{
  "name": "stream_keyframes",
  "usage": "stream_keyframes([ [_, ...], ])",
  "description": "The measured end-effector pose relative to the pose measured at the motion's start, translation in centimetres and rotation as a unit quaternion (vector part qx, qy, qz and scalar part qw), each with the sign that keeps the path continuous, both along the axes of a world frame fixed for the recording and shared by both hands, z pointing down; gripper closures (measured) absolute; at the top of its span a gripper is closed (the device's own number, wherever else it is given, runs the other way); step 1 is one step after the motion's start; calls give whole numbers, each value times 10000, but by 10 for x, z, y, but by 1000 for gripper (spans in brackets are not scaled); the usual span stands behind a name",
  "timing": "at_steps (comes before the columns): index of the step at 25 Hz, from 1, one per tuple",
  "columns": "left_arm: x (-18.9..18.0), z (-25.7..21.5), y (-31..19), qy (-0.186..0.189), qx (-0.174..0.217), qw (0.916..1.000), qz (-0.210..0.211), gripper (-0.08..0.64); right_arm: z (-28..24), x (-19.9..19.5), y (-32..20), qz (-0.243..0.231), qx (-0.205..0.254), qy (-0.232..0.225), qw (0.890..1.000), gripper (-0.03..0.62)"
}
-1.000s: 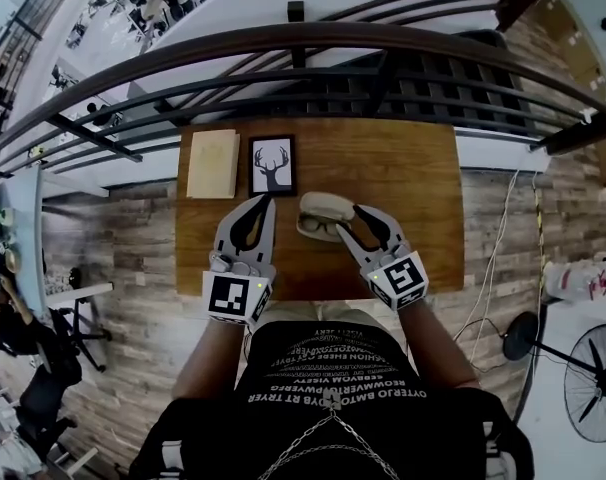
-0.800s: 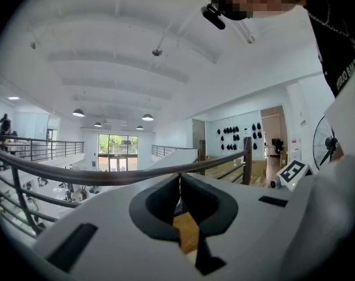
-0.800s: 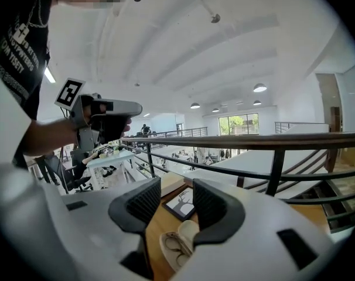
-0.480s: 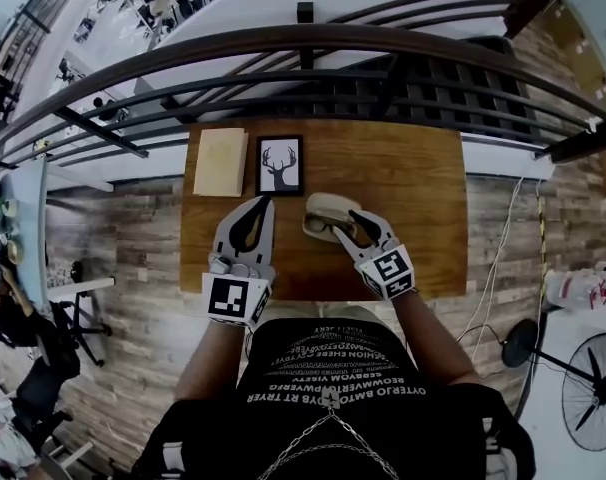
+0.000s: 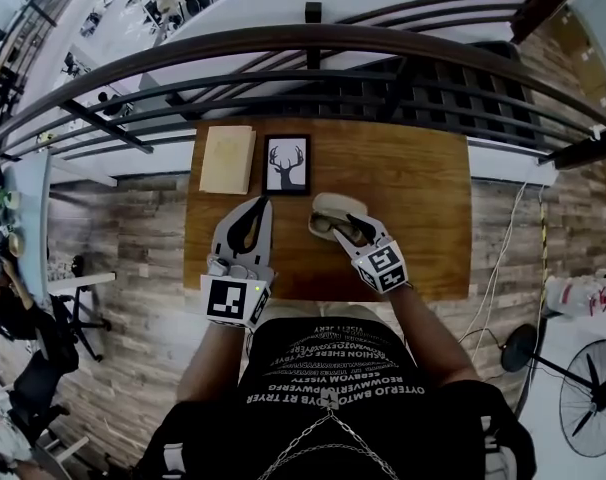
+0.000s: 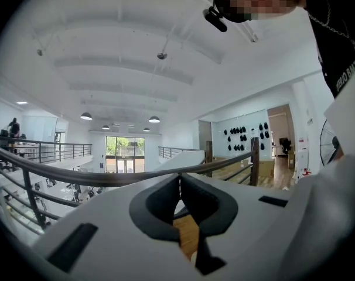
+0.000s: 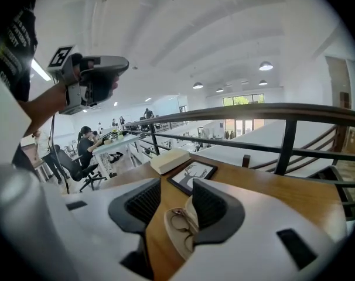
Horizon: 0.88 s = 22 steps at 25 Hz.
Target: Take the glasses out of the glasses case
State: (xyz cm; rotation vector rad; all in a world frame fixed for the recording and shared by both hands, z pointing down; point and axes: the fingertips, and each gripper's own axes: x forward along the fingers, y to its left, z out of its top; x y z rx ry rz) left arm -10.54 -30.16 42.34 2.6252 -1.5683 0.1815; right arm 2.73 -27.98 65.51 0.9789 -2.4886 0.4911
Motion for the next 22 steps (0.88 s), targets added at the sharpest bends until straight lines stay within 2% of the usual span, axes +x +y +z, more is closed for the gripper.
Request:
stream_keyframes([
  [7,-3,0,1,-4,13,10000,27,531,35,-13,6,-221,-198,249,9992,423],
  [22,-7,16,4,-99,-178,9998,76,531,95,-11,-3,-358,-525,772,9950,423],
])
